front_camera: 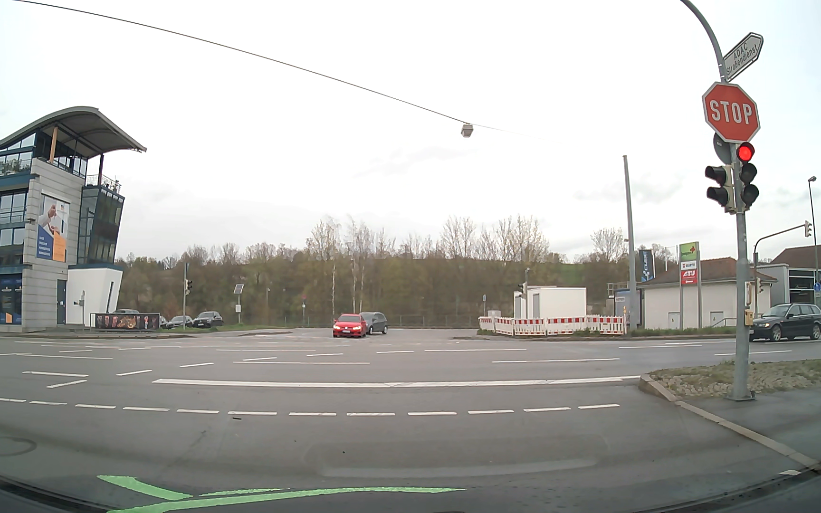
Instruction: Follow the waypoints while adhering to traffic rules and regulations
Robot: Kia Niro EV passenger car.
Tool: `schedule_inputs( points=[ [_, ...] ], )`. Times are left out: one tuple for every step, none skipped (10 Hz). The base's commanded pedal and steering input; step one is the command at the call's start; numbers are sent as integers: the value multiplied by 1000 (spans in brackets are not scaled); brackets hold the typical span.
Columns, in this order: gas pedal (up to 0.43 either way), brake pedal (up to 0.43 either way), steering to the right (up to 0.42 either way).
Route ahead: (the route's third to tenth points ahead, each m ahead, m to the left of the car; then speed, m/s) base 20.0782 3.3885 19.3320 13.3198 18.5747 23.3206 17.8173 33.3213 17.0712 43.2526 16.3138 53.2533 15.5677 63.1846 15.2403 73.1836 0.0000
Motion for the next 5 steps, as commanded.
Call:
schedule_inputs(
  points=[
    [0,409,-73],
    [0,409,-73],
    [0,409,-73],
    [0,409,-73],
    [0,409,-73]
  ],
)
